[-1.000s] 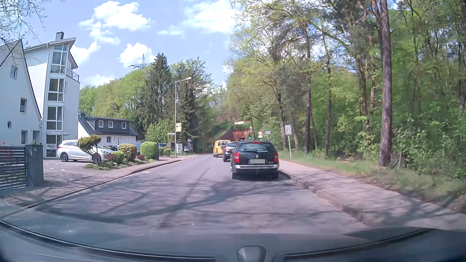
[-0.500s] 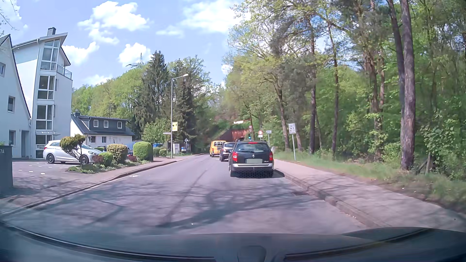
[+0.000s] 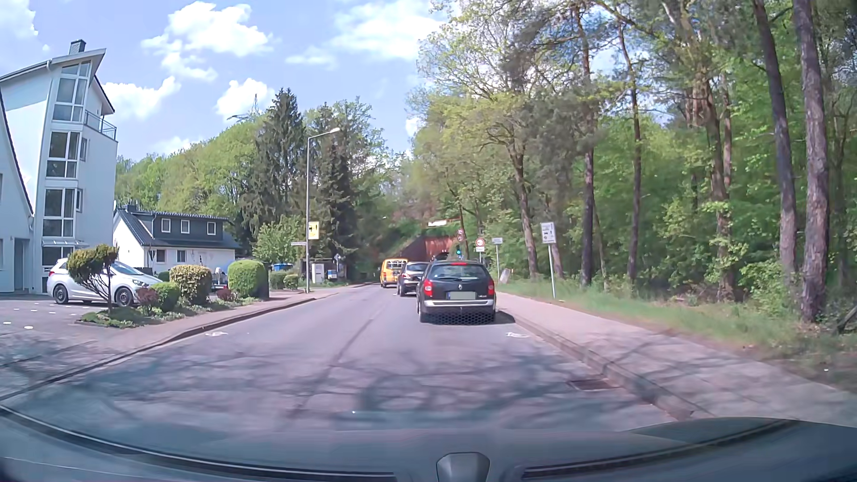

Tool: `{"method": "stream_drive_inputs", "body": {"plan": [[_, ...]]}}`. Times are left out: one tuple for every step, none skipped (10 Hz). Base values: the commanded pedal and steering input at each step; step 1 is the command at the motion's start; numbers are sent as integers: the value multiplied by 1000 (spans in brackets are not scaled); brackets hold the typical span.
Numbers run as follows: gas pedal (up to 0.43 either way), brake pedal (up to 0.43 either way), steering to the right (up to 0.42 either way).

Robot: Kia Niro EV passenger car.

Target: Follow the waypoints while adhering to traffic rules and regulations

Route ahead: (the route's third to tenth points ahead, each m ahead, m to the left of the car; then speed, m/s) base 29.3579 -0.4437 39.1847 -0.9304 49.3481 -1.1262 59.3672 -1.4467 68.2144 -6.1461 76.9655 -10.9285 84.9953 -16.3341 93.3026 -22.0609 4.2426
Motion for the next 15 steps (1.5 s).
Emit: {"method": "stream_drive_inputs", "body": {"plan": [[177, 0, 1], [177, 0, 1], [177, 0, 1], [177, 0, 1], [157, 0, 0], [157, 0, 0], [157, 0, 0], [150, 0, 0], [150, 0, -1], [150, 0, -1], [138, 0, -2], [98, 0, -2], [67, 0, -5], [67, 0, -8], [67, 0, -12]]}}
